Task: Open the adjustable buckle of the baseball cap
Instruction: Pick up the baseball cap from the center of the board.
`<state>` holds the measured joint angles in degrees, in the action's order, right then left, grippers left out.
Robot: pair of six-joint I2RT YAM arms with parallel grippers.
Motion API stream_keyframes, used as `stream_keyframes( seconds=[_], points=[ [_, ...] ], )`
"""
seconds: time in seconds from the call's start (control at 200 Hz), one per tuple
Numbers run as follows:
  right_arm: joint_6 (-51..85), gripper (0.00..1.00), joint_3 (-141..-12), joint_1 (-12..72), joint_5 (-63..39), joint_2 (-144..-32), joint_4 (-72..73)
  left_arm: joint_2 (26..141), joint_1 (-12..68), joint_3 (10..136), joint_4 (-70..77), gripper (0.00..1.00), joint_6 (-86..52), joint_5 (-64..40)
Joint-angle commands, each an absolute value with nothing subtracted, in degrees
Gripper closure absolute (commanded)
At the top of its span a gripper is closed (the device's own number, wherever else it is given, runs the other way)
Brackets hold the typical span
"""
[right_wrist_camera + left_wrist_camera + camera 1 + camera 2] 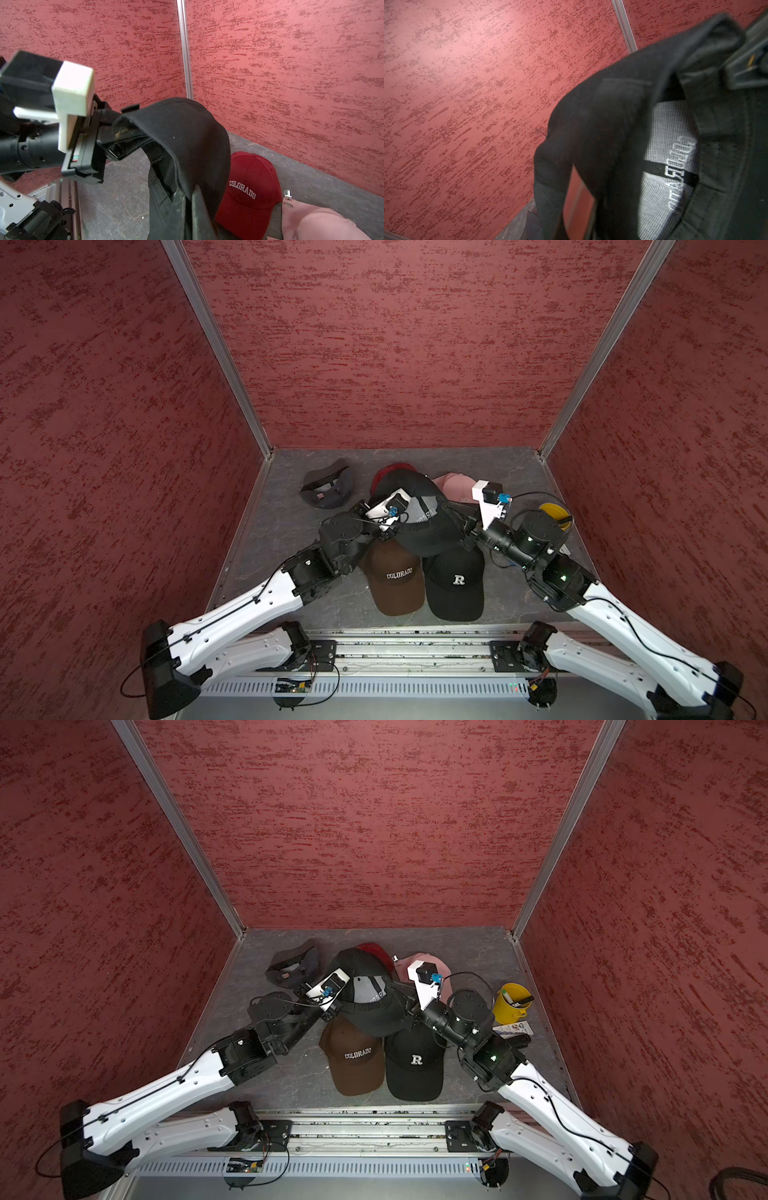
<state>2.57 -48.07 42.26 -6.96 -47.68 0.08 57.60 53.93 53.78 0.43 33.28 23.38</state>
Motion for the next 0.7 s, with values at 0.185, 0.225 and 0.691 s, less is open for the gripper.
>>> stream_keyframes(
  seconds=[0.185,0.225,0.691],
  points=[
    [2.1,0.78,-50.7,42.0,-2.5,-47.2,-0.1,65.8,59.3,69.3,-11.7,1.0,26.8,24.3],
    [2.7,0.76,-50.9,42.1,-1.3,-47.4,-0.4,67.1,59.5,71.0,-13.0,1.0,25.8,24.4],
    [1.2,0.62,-52.0,42.1,4.2,-49.4,0.9,76.8,61.7,82.5,-20.1,1.0,17.2,24.7]
  ],
)
